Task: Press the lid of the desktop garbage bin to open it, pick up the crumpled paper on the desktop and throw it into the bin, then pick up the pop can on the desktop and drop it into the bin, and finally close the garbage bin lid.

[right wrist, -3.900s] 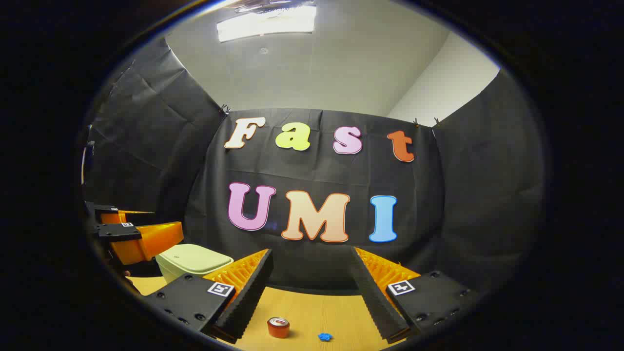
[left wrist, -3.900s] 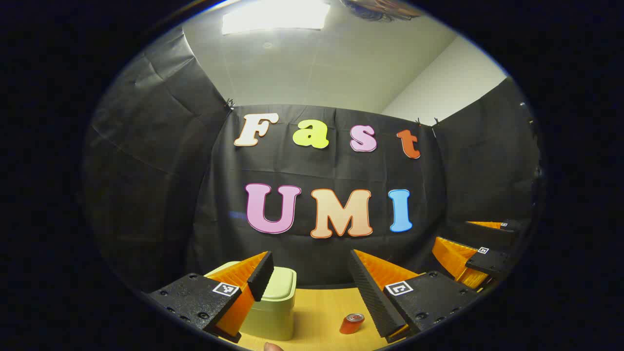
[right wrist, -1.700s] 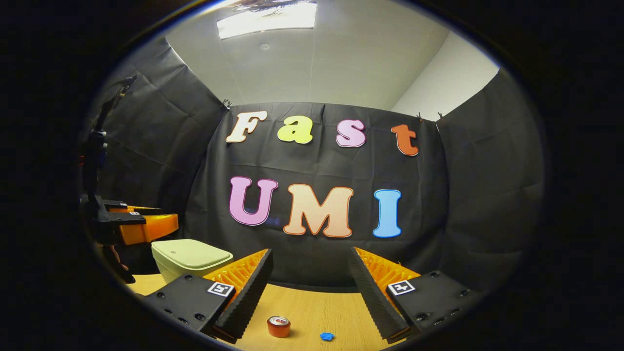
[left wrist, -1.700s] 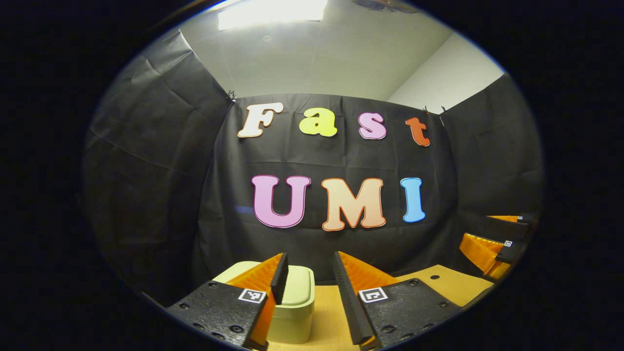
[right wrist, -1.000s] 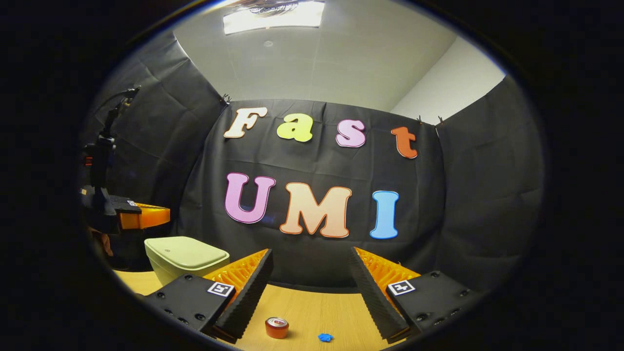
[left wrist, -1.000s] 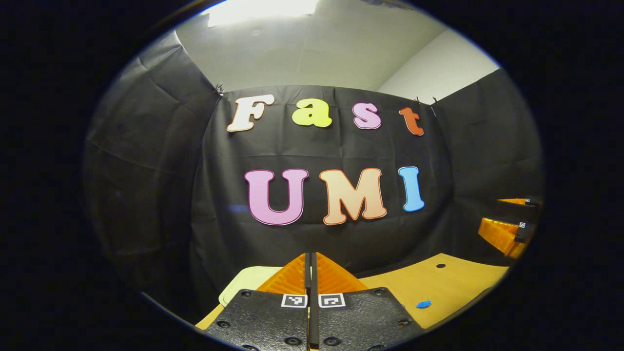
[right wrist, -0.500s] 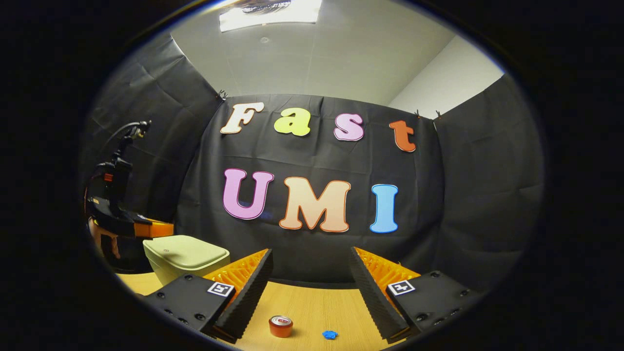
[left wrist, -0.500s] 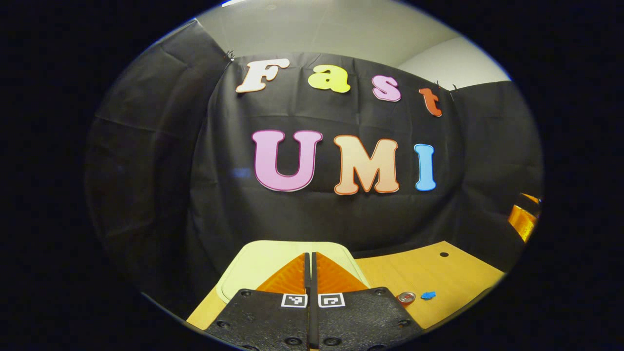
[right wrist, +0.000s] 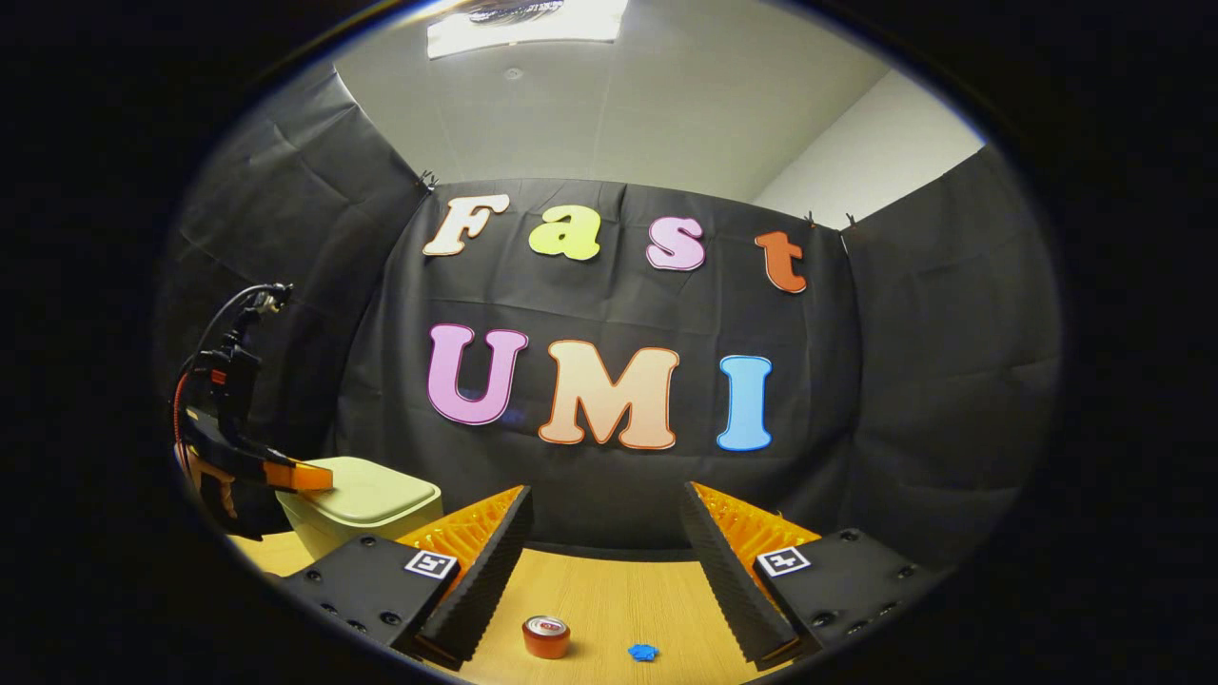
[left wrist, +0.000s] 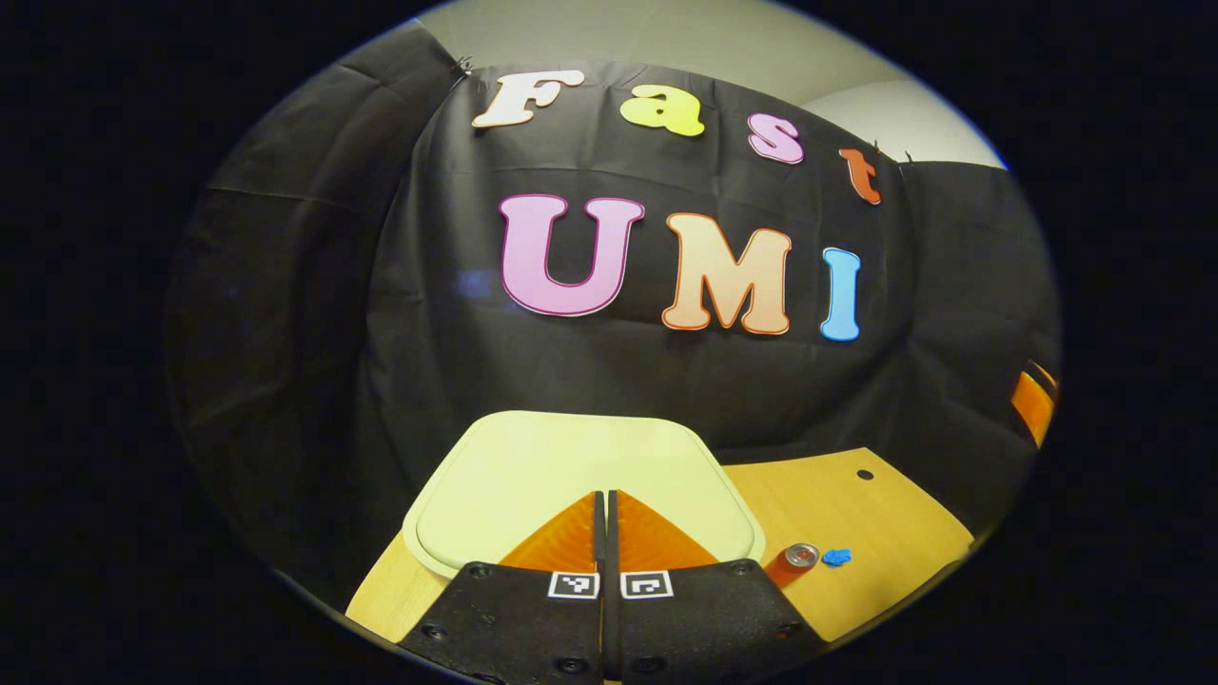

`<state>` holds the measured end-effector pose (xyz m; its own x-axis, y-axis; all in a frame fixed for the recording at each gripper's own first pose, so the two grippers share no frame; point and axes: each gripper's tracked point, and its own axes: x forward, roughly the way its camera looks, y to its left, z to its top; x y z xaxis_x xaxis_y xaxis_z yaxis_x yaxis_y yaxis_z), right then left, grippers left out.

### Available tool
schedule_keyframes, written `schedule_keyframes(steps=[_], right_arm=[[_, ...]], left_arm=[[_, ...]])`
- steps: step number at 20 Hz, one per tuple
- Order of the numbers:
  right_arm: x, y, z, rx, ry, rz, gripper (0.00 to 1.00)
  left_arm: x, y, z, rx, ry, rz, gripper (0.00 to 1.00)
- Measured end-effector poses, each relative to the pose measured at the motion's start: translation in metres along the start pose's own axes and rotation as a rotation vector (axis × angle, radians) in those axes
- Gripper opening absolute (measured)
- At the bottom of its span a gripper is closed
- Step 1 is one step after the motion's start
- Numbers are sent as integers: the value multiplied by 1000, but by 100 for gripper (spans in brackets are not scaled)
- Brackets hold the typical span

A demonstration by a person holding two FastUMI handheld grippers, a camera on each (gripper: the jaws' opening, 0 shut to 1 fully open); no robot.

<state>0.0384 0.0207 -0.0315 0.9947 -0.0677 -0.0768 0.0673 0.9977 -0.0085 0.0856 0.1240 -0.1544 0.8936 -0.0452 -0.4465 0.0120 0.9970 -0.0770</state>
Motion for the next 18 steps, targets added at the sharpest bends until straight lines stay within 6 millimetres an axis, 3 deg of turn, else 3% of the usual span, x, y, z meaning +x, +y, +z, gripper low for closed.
schedule_keyframes(steps=[18], right_arm=[[1,7,-7,10,15,27,98]], left_arm=[[2,2,-8,-40,46,-9,0]])
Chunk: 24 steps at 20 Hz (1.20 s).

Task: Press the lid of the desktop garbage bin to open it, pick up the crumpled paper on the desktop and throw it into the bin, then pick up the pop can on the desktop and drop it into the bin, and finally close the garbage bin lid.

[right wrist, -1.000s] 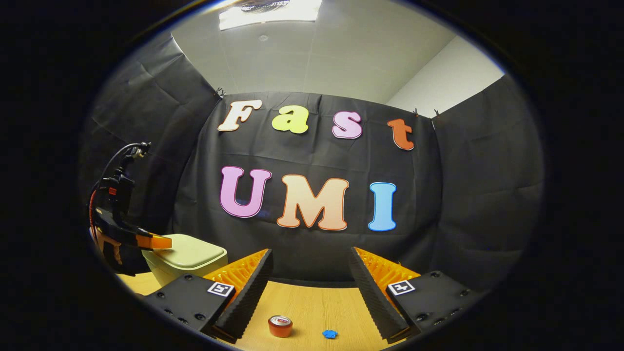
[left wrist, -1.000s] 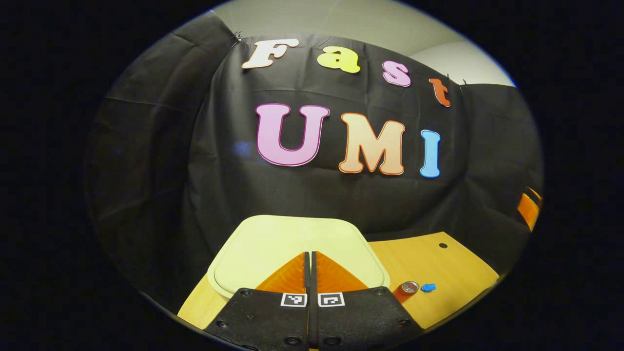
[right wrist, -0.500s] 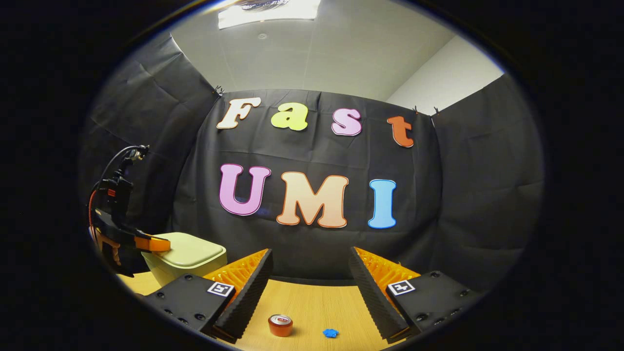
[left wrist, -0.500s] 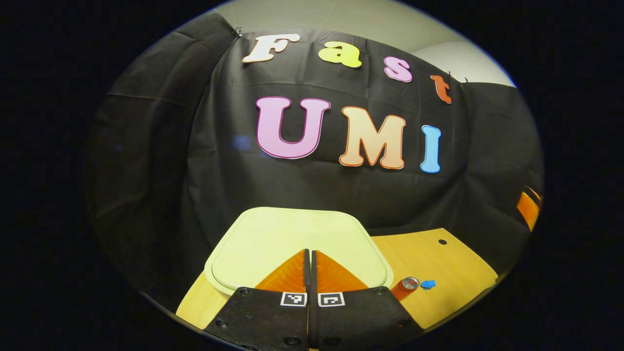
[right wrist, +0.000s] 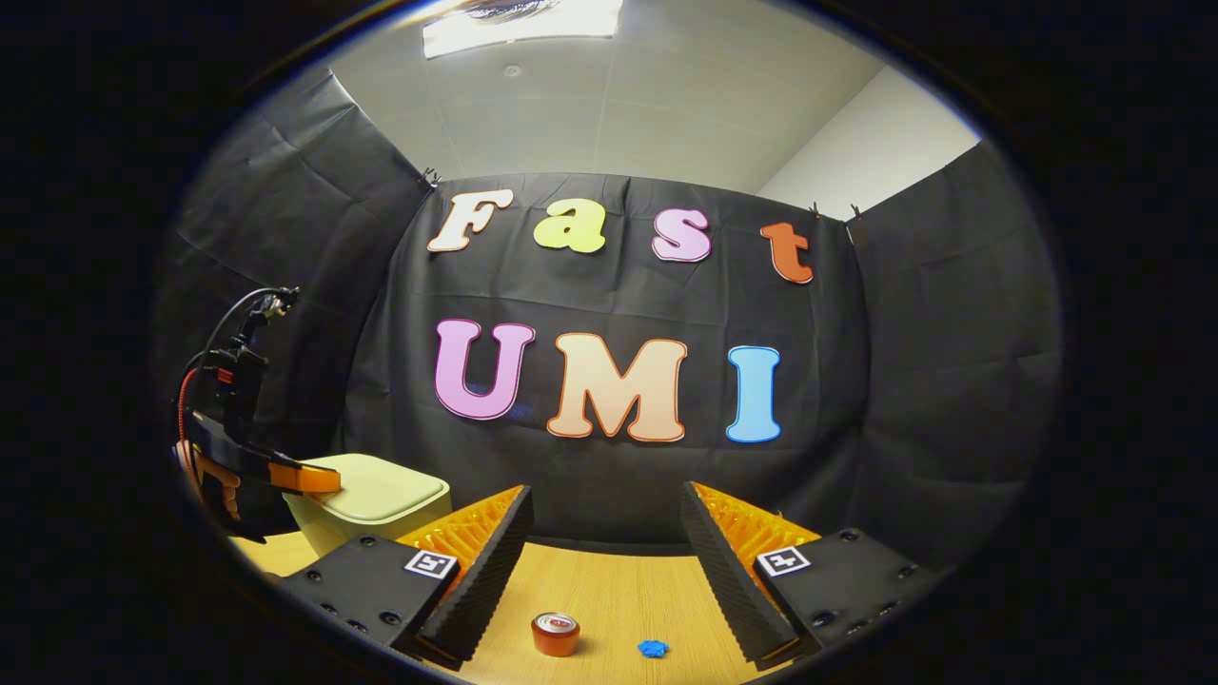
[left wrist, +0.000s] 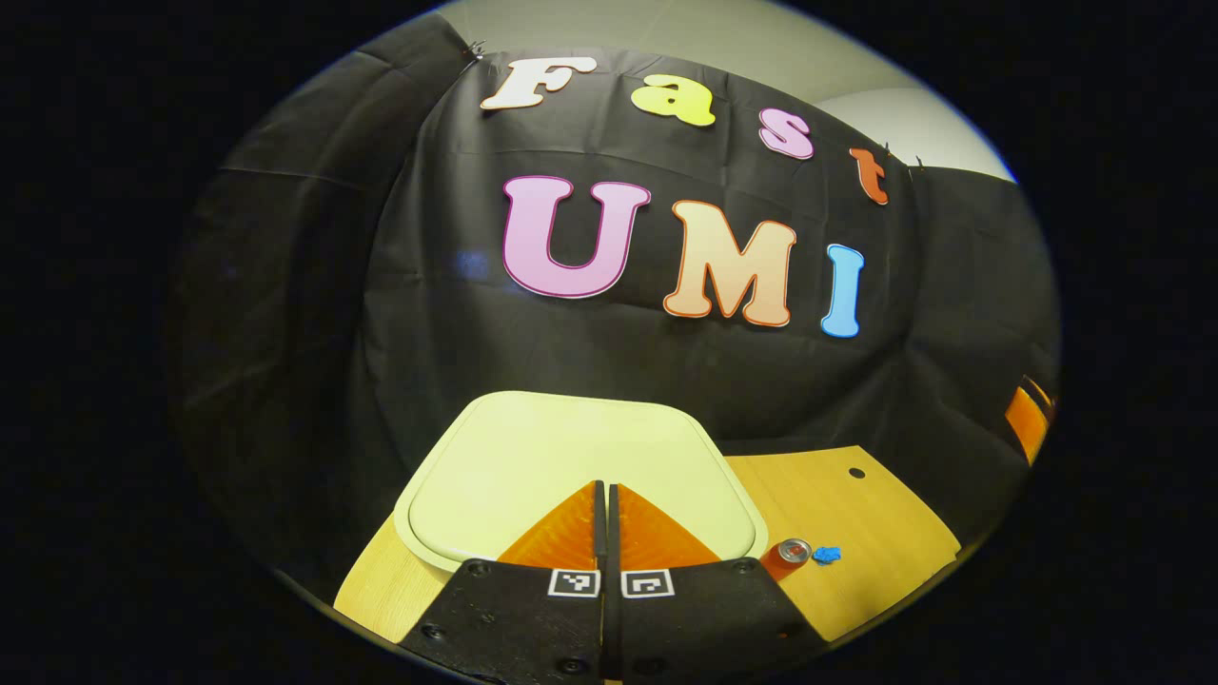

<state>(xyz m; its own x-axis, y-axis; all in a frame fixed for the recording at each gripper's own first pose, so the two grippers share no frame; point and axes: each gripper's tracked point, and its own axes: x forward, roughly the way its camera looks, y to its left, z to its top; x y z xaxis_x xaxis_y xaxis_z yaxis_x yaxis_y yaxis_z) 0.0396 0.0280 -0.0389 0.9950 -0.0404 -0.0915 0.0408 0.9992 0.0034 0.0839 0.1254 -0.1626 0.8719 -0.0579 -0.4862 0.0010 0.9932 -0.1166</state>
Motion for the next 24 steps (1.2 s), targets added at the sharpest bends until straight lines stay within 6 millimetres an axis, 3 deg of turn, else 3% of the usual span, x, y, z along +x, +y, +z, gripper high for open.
schedule_keyframes(steps=[8,12,19,24], right_arm=[[-7,-16,3,27,-19,-34,98],[-11,-25,5,29,-22,-54,98],[-19,-29,12,20,-41,-47,98],[-24,-35,15,20,-46,-42,98]], left_arm=[[-3,-13,12,220,-17,23,0],[-13,-27,48,254,-133,20,4],[-38,-51,93,240,-245,-1,0],[-62,-67,114,217,-297,-21,0]])
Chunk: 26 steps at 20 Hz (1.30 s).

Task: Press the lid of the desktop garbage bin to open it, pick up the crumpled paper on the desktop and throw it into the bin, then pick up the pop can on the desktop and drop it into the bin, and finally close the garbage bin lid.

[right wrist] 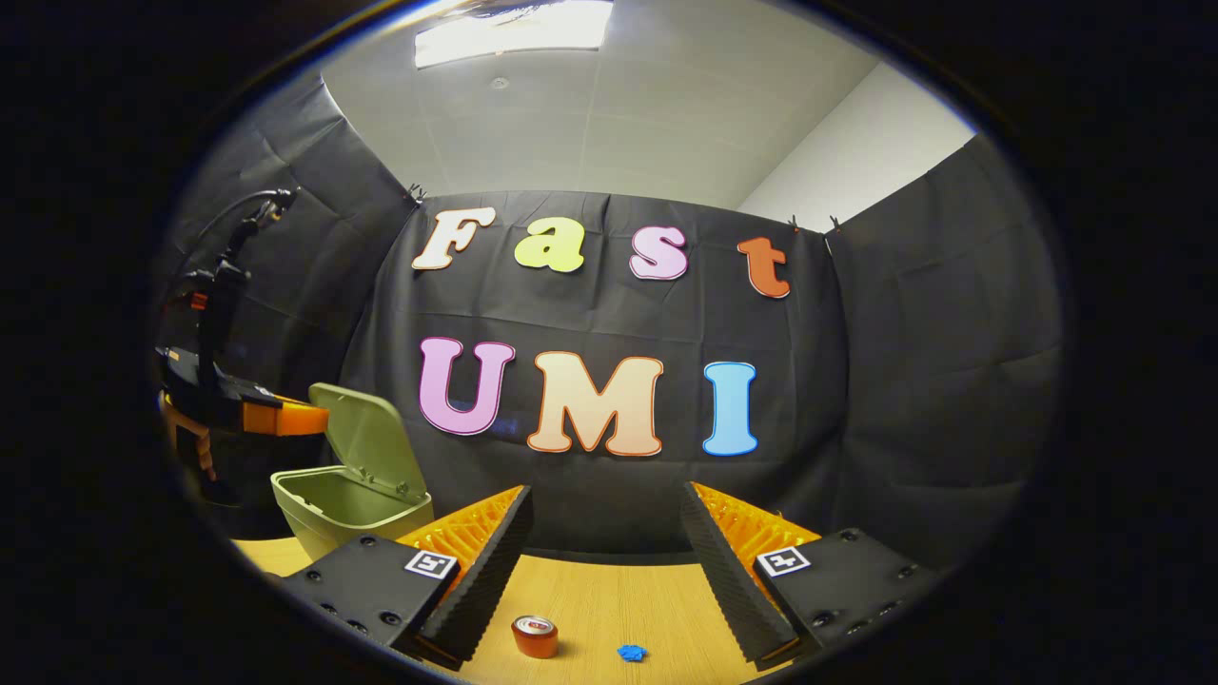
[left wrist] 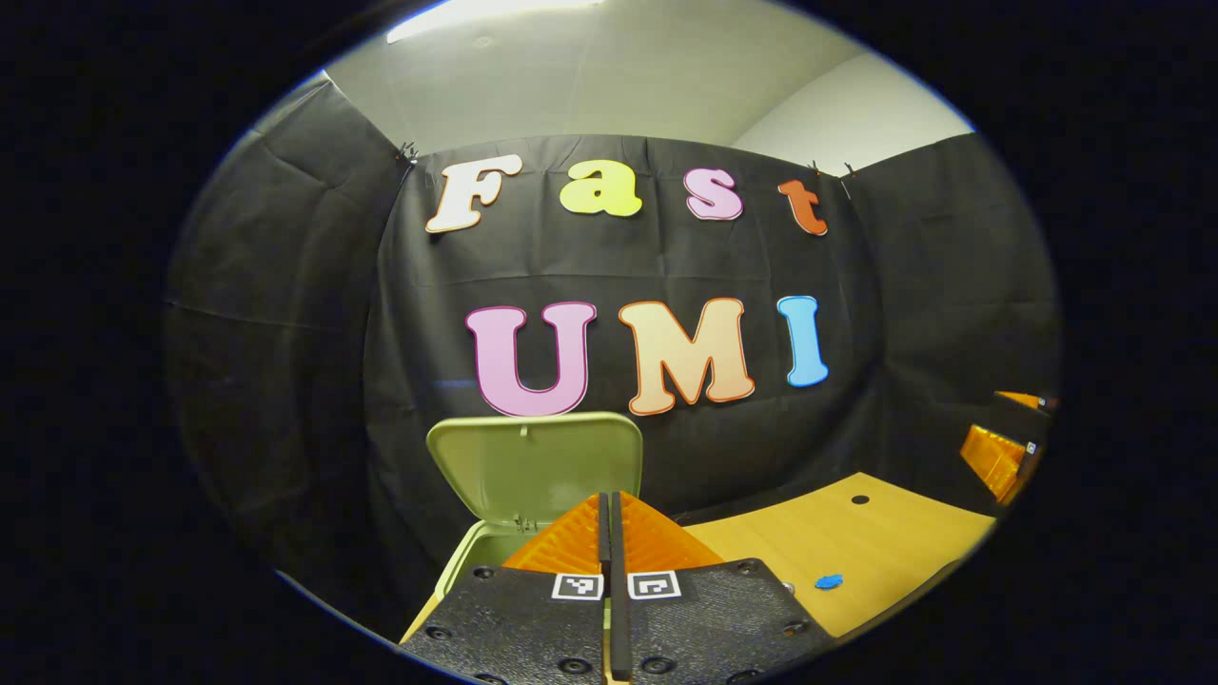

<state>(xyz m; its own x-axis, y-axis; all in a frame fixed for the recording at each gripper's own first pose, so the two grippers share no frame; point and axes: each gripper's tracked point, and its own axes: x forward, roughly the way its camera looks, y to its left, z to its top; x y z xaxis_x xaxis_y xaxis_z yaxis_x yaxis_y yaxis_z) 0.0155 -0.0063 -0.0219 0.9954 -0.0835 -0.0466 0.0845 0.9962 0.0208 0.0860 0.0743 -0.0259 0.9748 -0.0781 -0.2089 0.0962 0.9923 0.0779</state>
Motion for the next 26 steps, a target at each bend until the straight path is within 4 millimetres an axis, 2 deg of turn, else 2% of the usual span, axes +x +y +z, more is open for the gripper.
schedule_keyframes(steps=[6,12,14,15,17,18,20,26], right_arm=[[-5,-17,5,-2,-6,2,98],[-10,-36,2,-4,1,8,98],[-12,-44,-1,-1,8,4,98],[-10,-47,-3,2,12,3,98],[-11,-54,-8,4,20,-1,98],[-10,-57,-10,4,23,-3,98],[-8,-63,-19,0,39,-7,98],[7,-73,-60,-10,129,-20,98]], left_arm=[[-24,-22,29,1,-65,2,0],[-39,-43,42,-54,-113,25,0],[-43,-51,35,-81,-111,36,12],[-43,-58,30,-91,-106,25,15],[-44,-78,14,-94,-81,-14,46],[-45,-83,5,-85,-72,-17,61],[-45,-89,-1,-67,-74,-15,92],[-45,-111,-11,-67,-62,-38,91]])
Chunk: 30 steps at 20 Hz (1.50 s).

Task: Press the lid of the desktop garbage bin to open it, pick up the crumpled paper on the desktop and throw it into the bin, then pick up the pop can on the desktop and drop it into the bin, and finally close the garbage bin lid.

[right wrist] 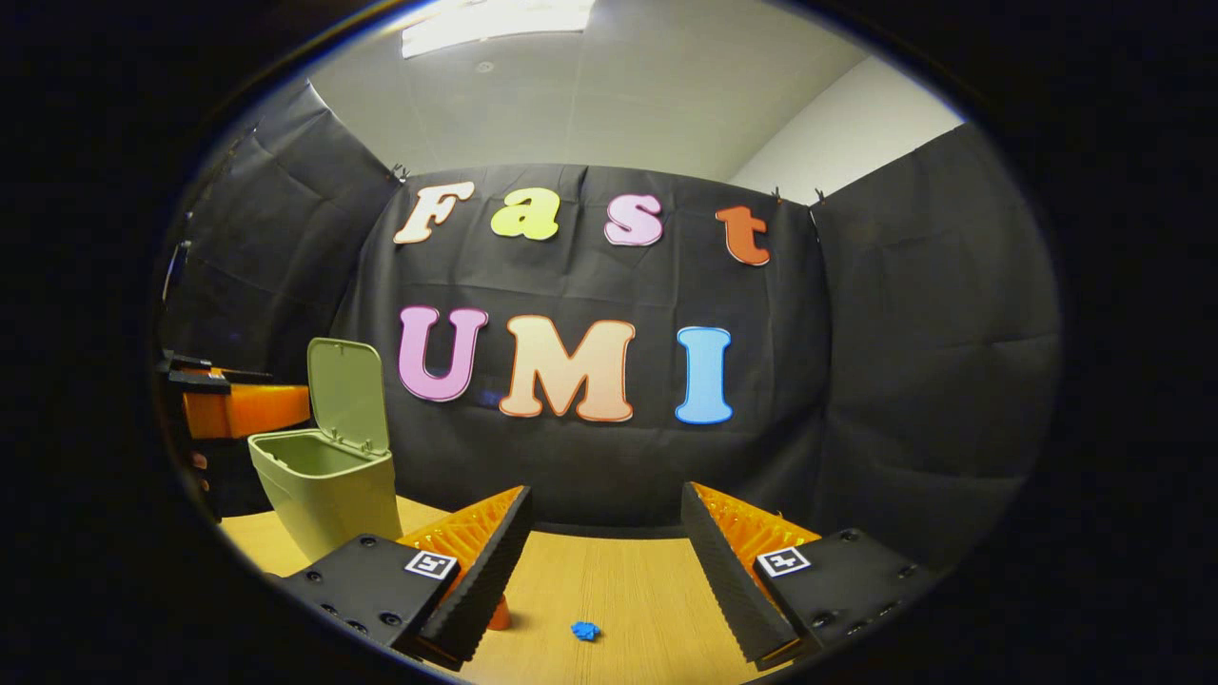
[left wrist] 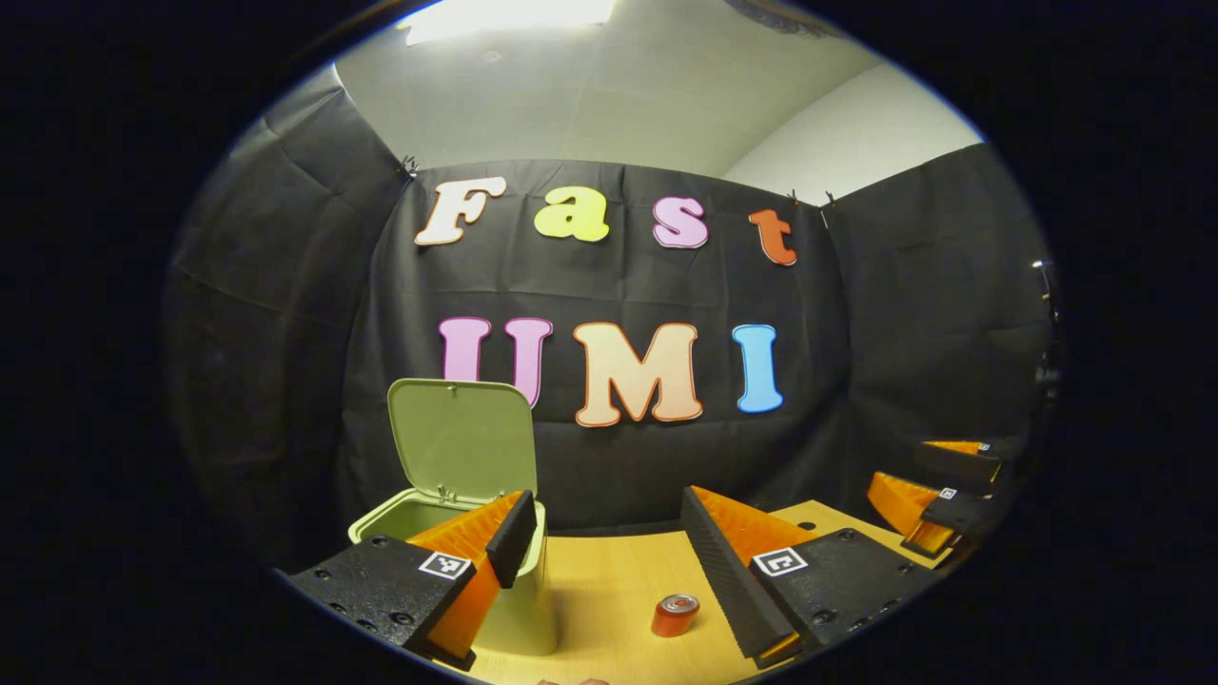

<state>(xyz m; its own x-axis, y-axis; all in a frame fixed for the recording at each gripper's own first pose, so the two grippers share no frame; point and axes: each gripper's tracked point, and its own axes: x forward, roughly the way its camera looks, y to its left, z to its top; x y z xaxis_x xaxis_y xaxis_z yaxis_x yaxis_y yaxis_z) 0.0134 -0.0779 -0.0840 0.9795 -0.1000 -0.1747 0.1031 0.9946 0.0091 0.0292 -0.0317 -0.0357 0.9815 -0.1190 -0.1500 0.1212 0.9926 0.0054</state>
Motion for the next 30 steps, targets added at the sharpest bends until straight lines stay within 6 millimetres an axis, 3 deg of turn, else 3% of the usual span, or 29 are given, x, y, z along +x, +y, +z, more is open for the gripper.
schedule_keyframes(steps=[6,11,15,17,21,27,30], right_arm=[[33,14,-65,38,177,37,98],[63,32,-136,50,352,78,99],[92,30,-191,58,484,63,99],[104,27,-221,48,578,53,99],[130,27,-259,70,729,45,100],[140,37,-324,157,936,43,99],[143,40,-341,209,1008,28,97]], left_arm=[[0,-15,-20,23,58,-67,91],[-3,-4,-28,12,87,-60,93],[-7,4,-38,12,117,-49,98],[-7,9,-42,8,129,-41,93],[-7,17,-51,5,155,-23,93],[-7,29,-60,-5,184,7,97],[-7,34,-64,-3,198,17,93]])
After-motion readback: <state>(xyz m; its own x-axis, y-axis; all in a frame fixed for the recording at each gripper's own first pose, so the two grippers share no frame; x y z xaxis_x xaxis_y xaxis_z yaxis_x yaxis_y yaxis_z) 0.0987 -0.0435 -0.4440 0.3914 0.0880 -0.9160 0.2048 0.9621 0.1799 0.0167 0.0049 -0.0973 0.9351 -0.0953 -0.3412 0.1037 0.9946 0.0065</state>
